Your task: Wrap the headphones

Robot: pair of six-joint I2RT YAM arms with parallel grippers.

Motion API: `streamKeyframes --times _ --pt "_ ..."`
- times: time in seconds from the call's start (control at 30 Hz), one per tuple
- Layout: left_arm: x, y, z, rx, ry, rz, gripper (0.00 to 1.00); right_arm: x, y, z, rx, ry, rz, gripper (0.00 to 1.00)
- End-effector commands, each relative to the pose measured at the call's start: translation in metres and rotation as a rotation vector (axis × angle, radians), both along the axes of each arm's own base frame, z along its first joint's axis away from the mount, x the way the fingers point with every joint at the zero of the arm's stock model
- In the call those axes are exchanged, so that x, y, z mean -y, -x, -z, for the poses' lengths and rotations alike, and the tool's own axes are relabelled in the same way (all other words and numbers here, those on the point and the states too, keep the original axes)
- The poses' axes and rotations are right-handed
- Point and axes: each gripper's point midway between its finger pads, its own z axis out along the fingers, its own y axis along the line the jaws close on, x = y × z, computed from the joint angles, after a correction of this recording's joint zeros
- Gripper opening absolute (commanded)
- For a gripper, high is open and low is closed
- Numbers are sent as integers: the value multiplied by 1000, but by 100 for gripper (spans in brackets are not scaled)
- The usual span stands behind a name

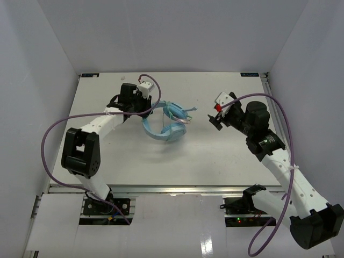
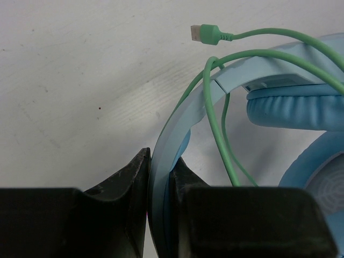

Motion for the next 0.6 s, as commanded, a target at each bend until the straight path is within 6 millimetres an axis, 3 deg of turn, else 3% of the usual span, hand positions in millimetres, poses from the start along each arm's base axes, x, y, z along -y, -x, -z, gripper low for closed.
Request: streamKeyframes --times 0.0,0.23,0.5,0.57 --pt "7 -41 -31 131 74 -61 0 0 21 10 -74 -38 -25 83" --pt "0 -61 13 98 44 -147 0 4 34 28 -123 -32 -28 83" --pt "-14 -61 52 70 -6 -215 0 6 39 38 -145 -30 -24 83" --pt "-17 -61 56 67 -15 -228 5 6 38 38 -146 -30 -23 83"
